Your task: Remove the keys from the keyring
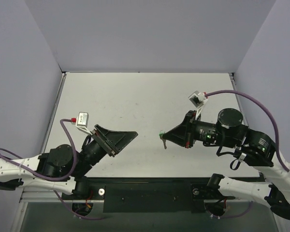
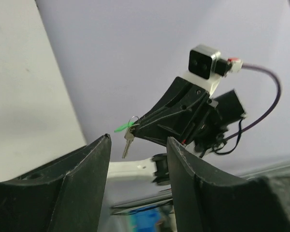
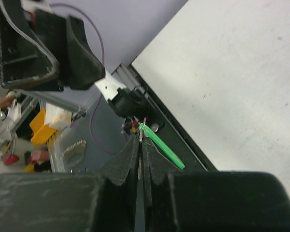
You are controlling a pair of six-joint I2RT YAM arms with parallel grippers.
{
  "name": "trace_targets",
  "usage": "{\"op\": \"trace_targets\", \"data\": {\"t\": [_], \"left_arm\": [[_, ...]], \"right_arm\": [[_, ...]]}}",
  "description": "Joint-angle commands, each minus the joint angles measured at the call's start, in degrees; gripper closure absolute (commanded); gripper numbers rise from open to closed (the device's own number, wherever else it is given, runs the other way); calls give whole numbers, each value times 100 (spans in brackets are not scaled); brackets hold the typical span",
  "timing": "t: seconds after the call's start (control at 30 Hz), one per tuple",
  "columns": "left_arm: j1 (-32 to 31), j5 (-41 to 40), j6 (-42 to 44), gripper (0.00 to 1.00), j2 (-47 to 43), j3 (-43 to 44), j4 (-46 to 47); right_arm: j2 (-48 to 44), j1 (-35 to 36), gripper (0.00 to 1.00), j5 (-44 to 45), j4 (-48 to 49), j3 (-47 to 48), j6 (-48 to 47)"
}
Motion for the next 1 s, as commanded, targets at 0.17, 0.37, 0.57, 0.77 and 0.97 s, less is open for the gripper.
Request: {"op": "trace_targets", "data": {"t": [0.17,0.37,0.57,0.77,0.97], "left_arm": [[-9,1222,3463,41,-230,885,-1397],[-17,2582,4350,41,-407,692,-678],[-9,3919,4844,34,102,999,-738],[-9,4211,4906,31,393,1149,-835],[-9,4194,4906,30,358,1017,-712]], "right_arm": [[301,913,100,-1007,75,65,-390],[609,1458,100,-1350,83,372,-671],[689,1783,100,-1385,92,575,-803],[610,1819,100,-1376,171,566,-821],[618,1845,100,-1385,180,557,-829]]}}
